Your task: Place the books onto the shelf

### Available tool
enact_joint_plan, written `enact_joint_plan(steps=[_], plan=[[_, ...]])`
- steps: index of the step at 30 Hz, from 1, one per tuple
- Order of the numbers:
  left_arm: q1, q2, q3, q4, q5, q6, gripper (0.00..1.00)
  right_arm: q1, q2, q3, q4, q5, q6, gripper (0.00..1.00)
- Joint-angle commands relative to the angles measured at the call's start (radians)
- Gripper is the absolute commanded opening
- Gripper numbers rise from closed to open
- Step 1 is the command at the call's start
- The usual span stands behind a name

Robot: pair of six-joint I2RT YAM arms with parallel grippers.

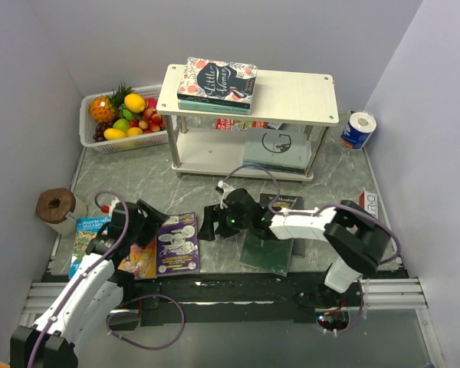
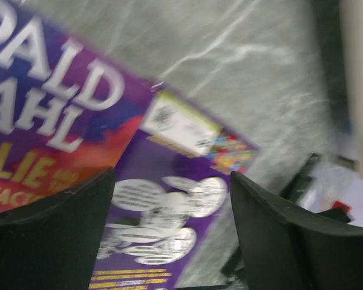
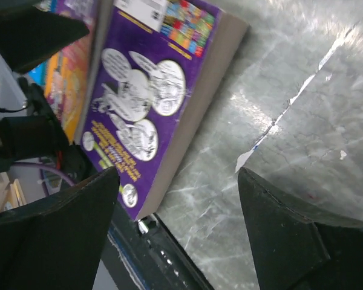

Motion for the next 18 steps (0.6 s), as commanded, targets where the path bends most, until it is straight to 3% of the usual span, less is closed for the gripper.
enact_joint_plan(steps=[1, 8, 13, 14, 18], plan=[[-0.005, 0.012, -0.145, 0.104, 0.077, -0.103, 0.78, 0.011, 0.089, 0.074, 0.054, -0.03, 0.049, 0.88], [-0.005, 0.046, -0.296, 0.261, 0.16, -0.117, 0.52, 0.02, 0.219, 0.151, 0.037, -0.031, 0.04, 0.88], [-0.007, 0.043, -0.313, 0.296, 0.181, -0.099, 0.43, 0.023, 0.265, 0.14, 0.097, -0.077, 0.065, 0.83], [-0.007, 0.043, -0.316, 0.299, 0.184, -0.097, 0.42, 0.021, 0.265, 0.126, 0.114, -0.088, 0.081, 0.81], [-0.007, 0.065, -0.319, 0.322, 0.195, -0.077, 0.41, 0.021, 0.262, 0.094, 0.201, -0.118, 0.12, 0.56]])
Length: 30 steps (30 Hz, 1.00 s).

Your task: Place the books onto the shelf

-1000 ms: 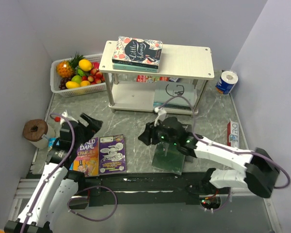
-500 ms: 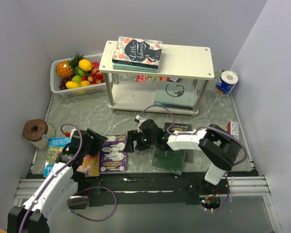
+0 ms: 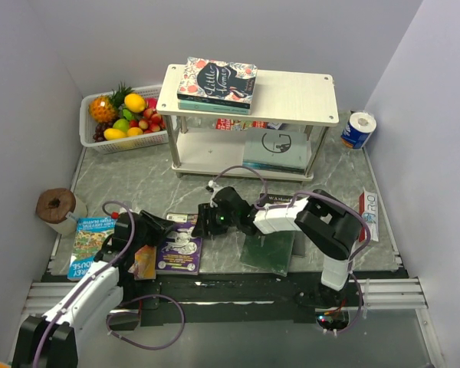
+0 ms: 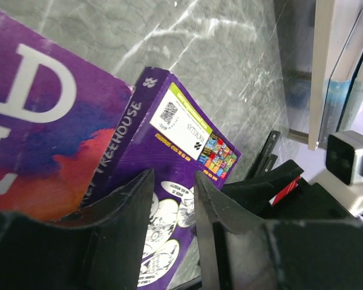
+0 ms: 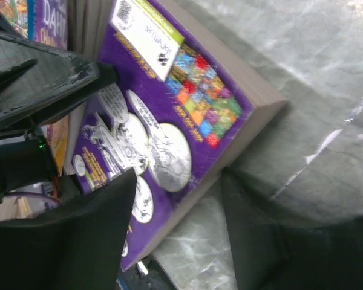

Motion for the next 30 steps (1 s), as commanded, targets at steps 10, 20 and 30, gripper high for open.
enact_joint_plan(steps=[10, 20, 30], plan=[[-0.011, 0.042, 0.058, -0.213, -0.023, 0.095, 0.27, 0.019, -0.036, -0.076, 0.078, 0.07, 0.127, 0.71], [-0.013, 0.002, 0.172, -0.339, -0.238, 0.057, 0.19, 0.021, -0.087, -0.105, -0.122, 0.197, 0.077, 0.78], [-0.013, 0.28, 0.34, -0.362, -0.341, 0.169, 0.27, 0.01, -0.121, -0.137, -0.114, 0.2, 0.058, 0.86]])
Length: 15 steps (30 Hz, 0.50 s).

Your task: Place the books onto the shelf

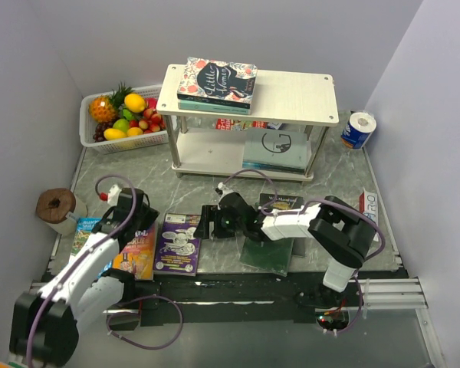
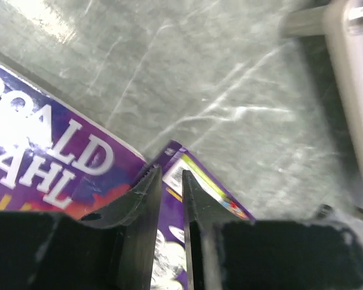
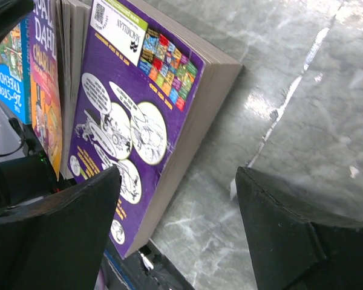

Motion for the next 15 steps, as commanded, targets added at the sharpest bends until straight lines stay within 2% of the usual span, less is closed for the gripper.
enact_joint_plan(steps=[1, 8, 15], plan=[[-0.003, 0.109, -0.023, 0.012, 0.008, 0.045, 0.27, -0.013, -0.021, -0.055, -0.087, 0.046, -0.028, 0.86], [-0.066, 0.165, -0.076, 0.066, 0.028, 0.019, 0.3, -0.024, -0.039, -0.081, -0.074, 0.038, -0.023, 0.93], [-0.175, 0.247, -0.128, 0.167, 0.148, -0.021, 0.26, -0.026, 0.013, -0.075, -0.028, -0.032, 0.009, 0.96]])
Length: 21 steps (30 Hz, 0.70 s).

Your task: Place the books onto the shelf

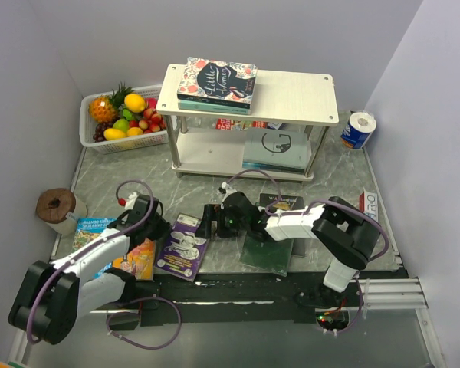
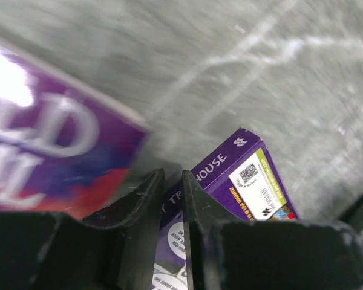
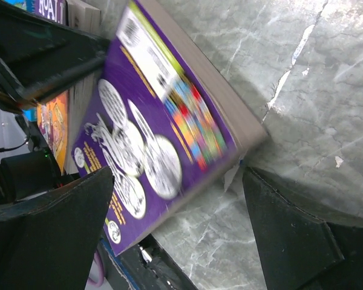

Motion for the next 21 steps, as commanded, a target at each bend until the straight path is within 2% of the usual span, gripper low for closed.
enact_joint_plan(steps=[1, 6, 9, 12, 14, 18, 21], plan=[[-0.073, 0.066, -0.067, 0.067, 0.101, -0.029, 0.25, -0.008, 0.049, -0.035, -0.057, -0.009, 0.019, 0.96], [-0.129, 0.126, -0.143, 0.181, 0.162, -0.058, 0.25, -0.008, 0.069, -0.084, -0.023, -0.011, 0.048, 0.96], [-0.146, 0.196, -0.182, 0.306, 0.236, -0.072, 0.24, -0.012, 0.093, -0.11, 0.072, -0.057, 0.08, 0.91], [-0.175, 0.287, -0.185, 0.389, 0.285, -0.078, 0.21, -0.015, 0.121, -0.115, 0.172, -0.113, 0.105, 0.81], [-0.19, 0.337, -0.174, 0.422, 0.305, -0.077, 0.16, -0.017, 0.136, -0.109, 0.213, -0.139, 0.125, 0.73], [-0.23, 0.361, -0.144, 0.413, 0.298, -0.067, 0.09, -0.015, 0.109, -0.12, 0.287, -0.124, 0.142, 0.62], [-0.236, 0.339, -0.136, 0.391, 0.279, -0.064, 0.07, -0.022, 0.076, -0.106, 0.261, -0.106, 0.12, 0.52]])
